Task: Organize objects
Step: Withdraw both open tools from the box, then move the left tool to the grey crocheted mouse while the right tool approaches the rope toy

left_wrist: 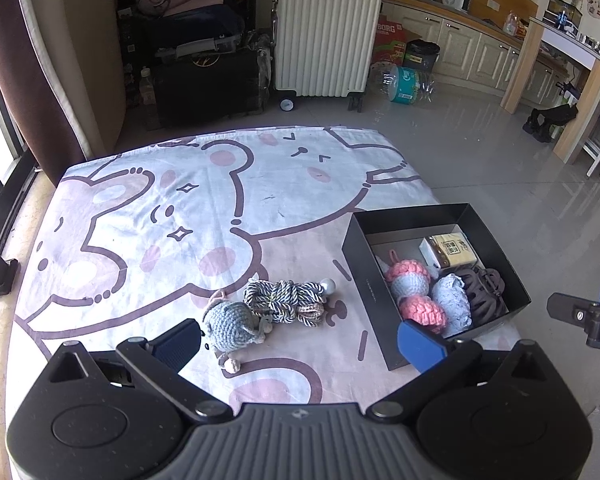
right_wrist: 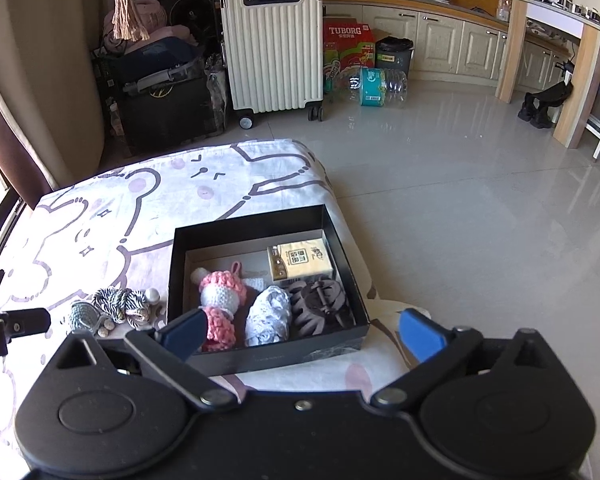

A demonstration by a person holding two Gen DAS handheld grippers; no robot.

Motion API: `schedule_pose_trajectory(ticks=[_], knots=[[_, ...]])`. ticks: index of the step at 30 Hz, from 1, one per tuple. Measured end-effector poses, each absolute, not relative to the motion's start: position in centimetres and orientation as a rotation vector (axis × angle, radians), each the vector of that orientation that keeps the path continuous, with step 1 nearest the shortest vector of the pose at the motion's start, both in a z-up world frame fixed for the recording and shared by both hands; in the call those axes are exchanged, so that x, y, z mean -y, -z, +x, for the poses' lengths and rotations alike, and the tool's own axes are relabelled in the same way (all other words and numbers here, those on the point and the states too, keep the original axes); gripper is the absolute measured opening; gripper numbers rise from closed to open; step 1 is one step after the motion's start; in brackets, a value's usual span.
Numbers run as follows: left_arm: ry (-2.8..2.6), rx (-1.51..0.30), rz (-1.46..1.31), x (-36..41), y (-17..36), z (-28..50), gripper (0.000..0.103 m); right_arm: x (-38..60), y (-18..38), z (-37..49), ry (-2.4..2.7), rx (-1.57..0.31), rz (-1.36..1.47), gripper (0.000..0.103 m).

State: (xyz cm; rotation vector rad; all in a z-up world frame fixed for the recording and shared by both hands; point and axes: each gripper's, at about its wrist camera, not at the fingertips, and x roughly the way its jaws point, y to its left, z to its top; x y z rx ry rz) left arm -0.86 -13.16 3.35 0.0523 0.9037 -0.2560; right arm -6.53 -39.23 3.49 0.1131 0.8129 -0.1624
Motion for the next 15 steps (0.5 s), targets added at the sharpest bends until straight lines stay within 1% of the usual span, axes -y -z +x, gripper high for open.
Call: schedule_pose_trajectory(ticks=[15], knots=[[0.223,-0.916,0.056,12.3,-2.0,1.6,0.103,39.2,-1.9,-4.3,0.159,-0.841,0.107,0.103]])
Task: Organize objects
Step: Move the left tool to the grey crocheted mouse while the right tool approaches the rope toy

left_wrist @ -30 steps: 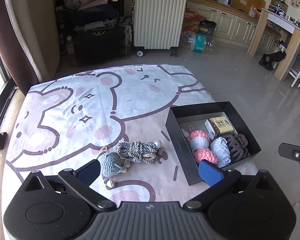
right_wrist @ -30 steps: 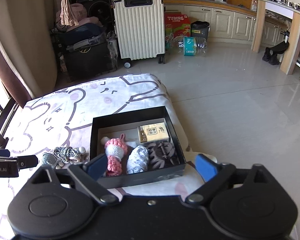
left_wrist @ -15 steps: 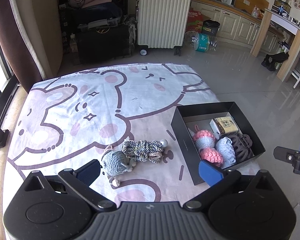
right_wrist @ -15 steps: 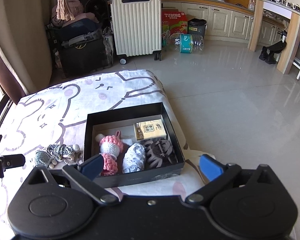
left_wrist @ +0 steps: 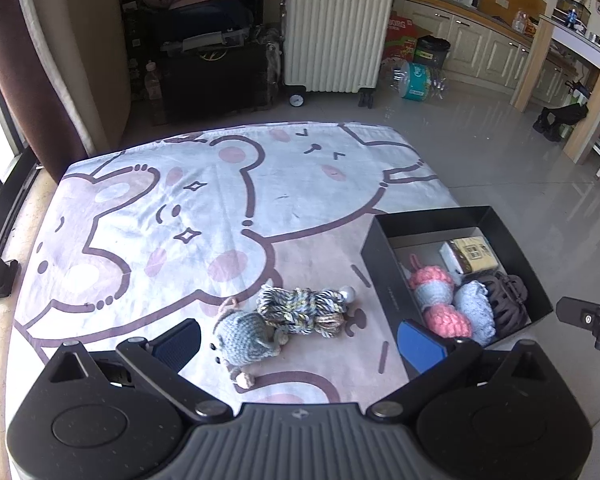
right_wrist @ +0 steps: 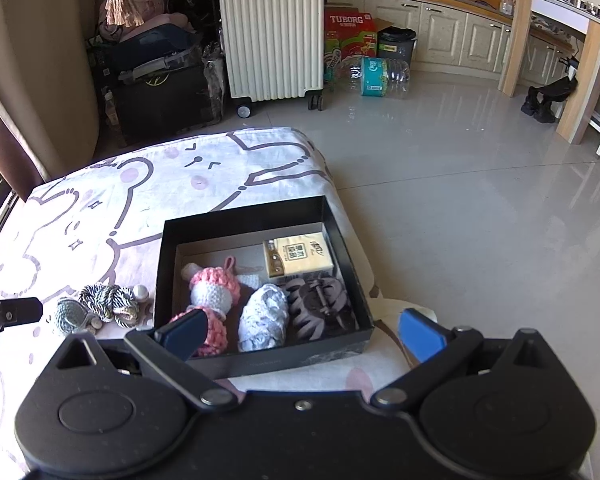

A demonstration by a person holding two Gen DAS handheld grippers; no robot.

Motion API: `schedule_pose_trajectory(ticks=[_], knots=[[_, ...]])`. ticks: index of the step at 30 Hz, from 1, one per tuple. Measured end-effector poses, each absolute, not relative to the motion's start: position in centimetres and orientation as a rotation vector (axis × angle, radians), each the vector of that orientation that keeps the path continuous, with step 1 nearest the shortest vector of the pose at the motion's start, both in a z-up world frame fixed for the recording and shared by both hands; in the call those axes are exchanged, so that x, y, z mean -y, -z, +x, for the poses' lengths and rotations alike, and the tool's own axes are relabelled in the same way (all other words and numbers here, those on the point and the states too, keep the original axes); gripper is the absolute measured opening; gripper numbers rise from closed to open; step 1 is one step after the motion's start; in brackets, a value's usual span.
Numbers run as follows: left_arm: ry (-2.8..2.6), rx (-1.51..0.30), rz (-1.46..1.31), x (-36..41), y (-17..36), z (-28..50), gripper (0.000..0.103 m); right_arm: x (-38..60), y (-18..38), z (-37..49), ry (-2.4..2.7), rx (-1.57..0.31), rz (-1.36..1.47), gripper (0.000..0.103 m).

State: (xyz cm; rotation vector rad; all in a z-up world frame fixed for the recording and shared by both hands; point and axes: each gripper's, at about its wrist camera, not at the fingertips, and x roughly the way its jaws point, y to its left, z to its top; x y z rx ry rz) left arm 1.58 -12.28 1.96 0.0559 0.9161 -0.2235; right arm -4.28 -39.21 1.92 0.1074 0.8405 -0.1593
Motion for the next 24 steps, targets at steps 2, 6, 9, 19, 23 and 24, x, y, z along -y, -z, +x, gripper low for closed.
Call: schedule_pose_trajectory(ticks=[2,6,9,19,23,24], knots=[[0.204,-0.922,0.049,11.7,-1.7,2.1,0.103,38.9,-1.7,-3.7,0.146,-0.842,0.105,0.103],[0.165,-0.93,0.043,10.4,-1.4,2.7,0.103,38.0,-1.0,-2.4,0.111,-0.846,0.1,0.103],[0.136,-0.935,0.037,9.3,-1.0,3.1,0.103,37.0,-0.6,-1.4,0.083,-0.847,0.094,0.103],[0.06,-0.962,0.017,5.7,0.7,3.9,0.103,33.3,0.5,1.7,-0.023,-0.859,0.048,0.103],[0.042,-0.976,0.011,4.6,1.6,4.3,0.103,31.7,1.2,2.7,-0.064,-0.868,0.023,0.103],[0.038,-0.979,0.01,4.4,1.8,4.4,0.103,31.4,1.4,2.9,-0.075,-0.87,0.02,0.103]])
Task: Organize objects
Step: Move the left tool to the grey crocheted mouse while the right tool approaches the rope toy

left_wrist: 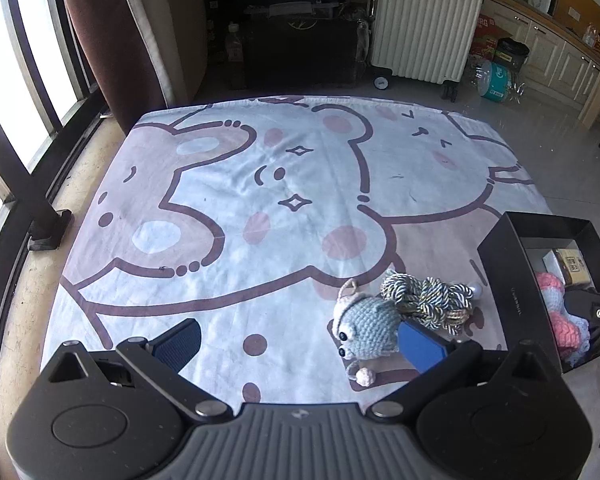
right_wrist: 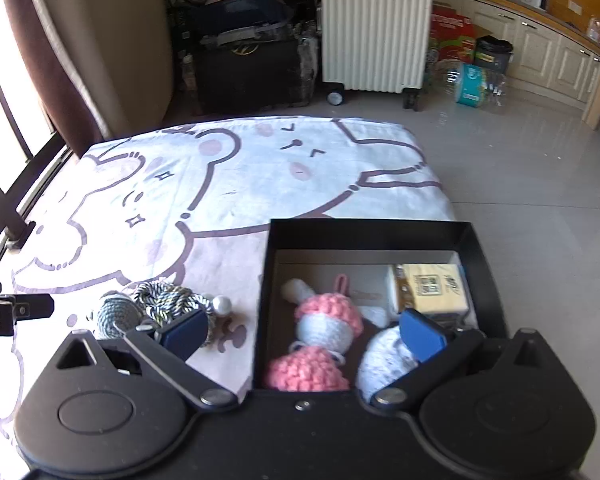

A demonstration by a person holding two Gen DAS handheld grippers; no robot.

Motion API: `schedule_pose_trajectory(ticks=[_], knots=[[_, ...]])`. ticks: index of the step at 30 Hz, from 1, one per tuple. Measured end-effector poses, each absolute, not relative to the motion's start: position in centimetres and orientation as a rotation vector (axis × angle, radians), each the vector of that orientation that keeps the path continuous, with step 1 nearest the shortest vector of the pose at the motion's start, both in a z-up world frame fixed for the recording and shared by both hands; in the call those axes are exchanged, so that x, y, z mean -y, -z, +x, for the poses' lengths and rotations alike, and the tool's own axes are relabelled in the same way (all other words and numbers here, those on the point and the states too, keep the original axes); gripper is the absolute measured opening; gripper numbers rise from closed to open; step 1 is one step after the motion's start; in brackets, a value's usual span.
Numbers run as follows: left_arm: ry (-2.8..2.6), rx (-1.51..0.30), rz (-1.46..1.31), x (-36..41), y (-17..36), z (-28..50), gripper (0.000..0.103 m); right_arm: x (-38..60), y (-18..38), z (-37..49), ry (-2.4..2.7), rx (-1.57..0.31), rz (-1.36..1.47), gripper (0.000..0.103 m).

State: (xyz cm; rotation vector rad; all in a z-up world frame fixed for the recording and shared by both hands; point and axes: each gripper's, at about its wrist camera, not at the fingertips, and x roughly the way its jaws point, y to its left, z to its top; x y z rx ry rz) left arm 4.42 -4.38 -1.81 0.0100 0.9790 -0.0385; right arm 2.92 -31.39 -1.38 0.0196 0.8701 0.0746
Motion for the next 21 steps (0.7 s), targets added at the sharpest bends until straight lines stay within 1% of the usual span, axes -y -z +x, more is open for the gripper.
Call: schedule_pose_trajectory(ticks=[21], knots=[[0.051,-1.014,-0.016,2.7,4.8,5.3,0.103,25.7,3.6,5.2,-0.214,-0.873,-0.075,0.103]])
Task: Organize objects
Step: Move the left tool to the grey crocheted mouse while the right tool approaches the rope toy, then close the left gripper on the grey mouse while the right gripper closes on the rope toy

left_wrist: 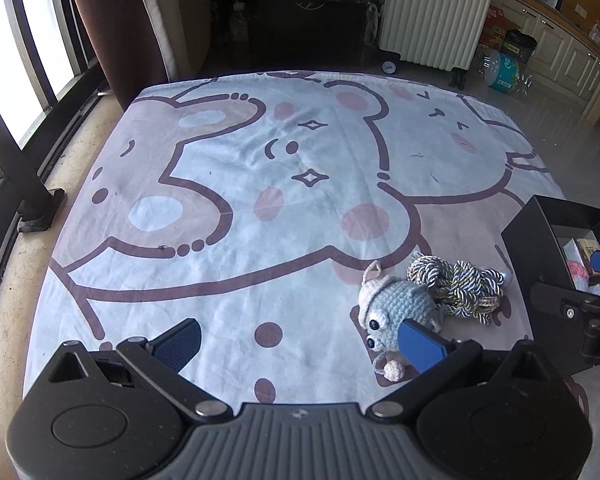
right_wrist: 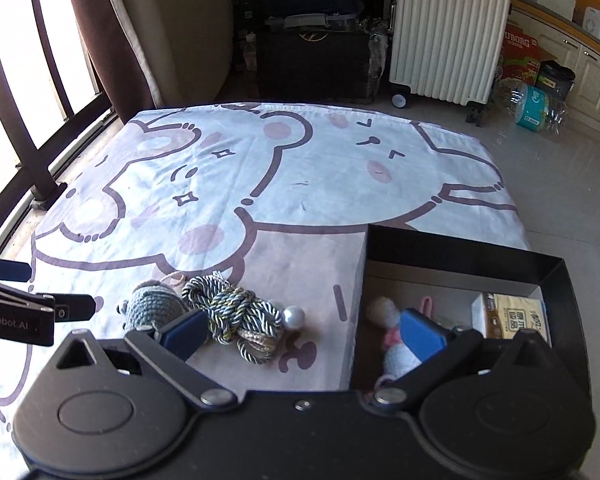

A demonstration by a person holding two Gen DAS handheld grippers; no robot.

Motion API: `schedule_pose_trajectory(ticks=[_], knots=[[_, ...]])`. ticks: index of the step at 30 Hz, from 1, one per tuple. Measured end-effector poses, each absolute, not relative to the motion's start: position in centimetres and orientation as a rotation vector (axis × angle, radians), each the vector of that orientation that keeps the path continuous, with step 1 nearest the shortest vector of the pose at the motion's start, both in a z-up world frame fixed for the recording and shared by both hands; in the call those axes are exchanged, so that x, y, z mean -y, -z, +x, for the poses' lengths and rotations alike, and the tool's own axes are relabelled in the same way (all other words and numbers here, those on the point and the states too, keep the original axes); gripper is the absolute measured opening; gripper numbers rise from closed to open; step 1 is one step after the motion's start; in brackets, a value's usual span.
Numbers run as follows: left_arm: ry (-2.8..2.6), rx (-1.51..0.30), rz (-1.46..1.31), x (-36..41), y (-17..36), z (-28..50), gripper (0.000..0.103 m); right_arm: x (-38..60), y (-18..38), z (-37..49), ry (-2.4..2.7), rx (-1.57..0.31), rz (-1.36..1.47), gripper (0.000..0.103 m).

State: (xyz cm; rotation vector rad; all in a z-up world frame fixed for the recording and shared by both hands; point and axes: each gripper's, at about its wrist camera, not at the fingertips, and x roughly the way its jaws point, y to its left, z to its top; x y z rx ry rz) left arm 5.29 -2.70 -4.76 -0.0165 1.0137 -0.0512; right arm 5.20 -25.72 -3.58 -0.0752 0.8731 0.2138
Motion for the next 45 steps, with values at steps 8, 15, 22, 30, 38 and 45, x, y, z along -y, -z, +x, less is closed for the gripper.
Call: schedule_pose_trajectory(ticks=[8,15,22,30,38,45], knots=[[0.172,-1.029,-0.117,3.0,6.4,4.8,0.088,24.4,3.8,4.6,-0.258,-0.851,-0.102,0.091],[0.234,-1.043,-0.167,3.4,7.7,4.7,0.066,24.4,4.1,4.4,-0.288,-0.865,-0.079,0.068],[0.307,-1.019,-0.103,5.2,8.9,4.4,0.058,24.6,4.8,4.5,-0.287,-0.891,-0.025,0.063],[0.287,-0.993,0.031,6.8,10.5,4.4,0.031,24.5,4.9,4.4,-0.299,-0.888,-0.012,0.062],[0.243,-1.019,0.066,5.5,10.2,4.1,0.015,24.6,4.9,4.4,-0.303,-0.889,-0.002,0.062],[0.106,-1.029,0.039,1.8,9.9,4.2,0.015,24.4,5.1,4.6,-0.296,-0.897,0.001,0.058]])
